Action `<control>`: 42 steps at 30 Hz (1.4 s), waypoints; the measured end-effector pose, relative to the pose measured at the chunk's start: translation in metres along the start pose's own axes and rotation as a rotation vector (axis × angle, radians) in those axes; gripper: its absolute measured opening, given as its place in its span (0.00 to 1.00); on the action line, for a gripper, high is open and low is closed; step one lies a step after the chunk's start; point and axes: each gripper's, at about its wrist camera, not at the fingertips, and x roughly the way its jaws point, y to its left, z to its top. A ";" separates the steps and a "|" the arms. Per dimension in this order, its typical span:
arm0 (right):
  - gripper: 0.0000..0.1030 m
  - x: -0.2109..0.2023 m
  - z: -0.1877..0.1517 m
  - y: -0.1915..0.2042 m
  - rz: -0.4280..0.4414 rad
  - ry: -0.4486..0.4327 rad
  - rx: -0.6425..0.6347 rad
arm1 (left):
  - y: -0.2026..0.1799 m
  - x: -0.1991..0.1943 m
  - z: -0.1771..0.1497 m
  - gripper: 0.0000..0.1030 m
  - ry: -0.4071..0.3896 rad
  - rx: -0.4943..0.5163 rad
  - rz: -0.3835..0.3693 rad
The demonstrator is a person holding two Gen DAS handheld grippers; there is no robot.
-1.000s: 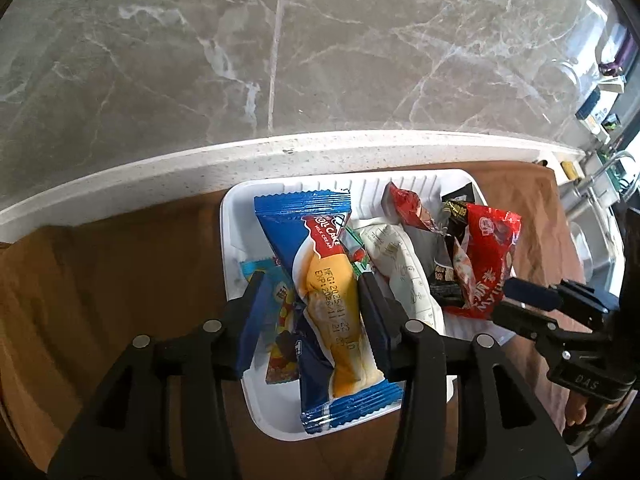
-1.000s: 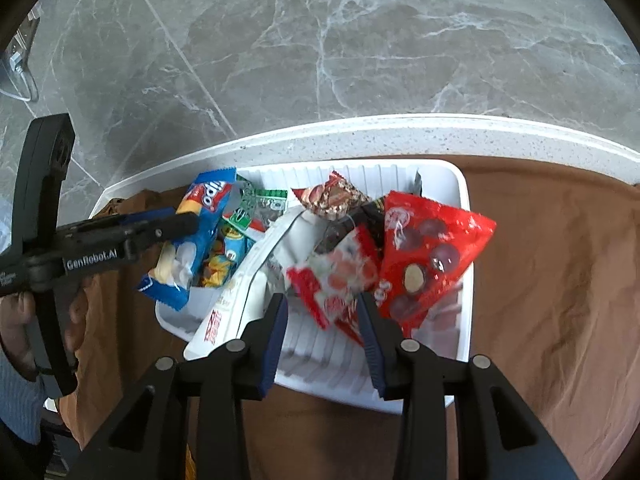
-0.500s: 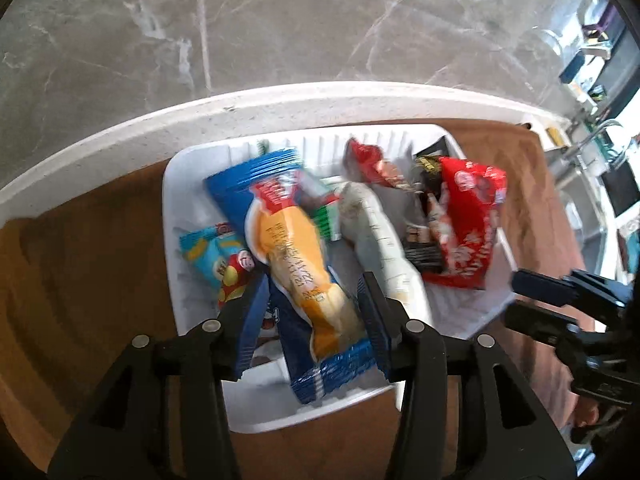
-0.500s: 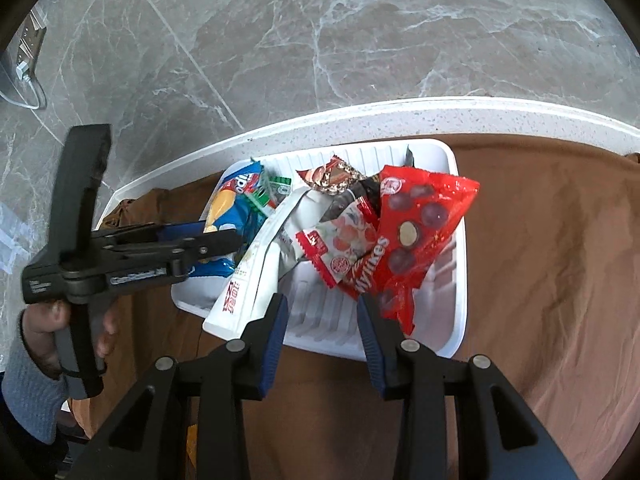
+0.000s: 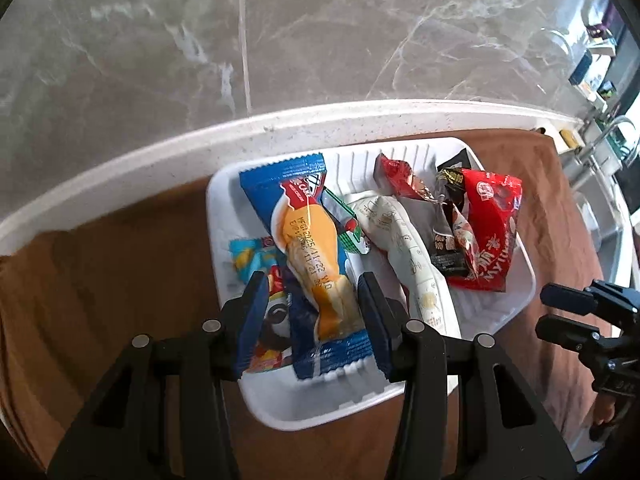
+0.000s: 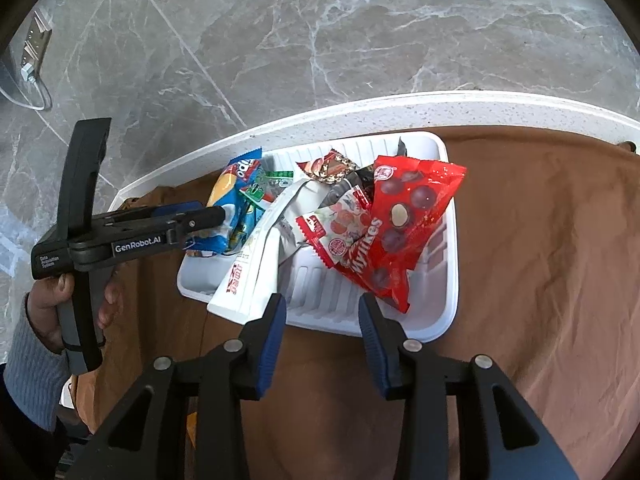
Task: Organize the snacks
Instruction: 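Grasp orange stick packet with left tool while right tool grasps gold wrapped snack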
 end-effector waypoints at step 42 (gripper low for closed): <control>0.48 -0.032 -0.193 0.036 -0.059 0.184 -0.351 | -0.084 -0.053 -0.254 0.47 0.204 -0.304 -0.122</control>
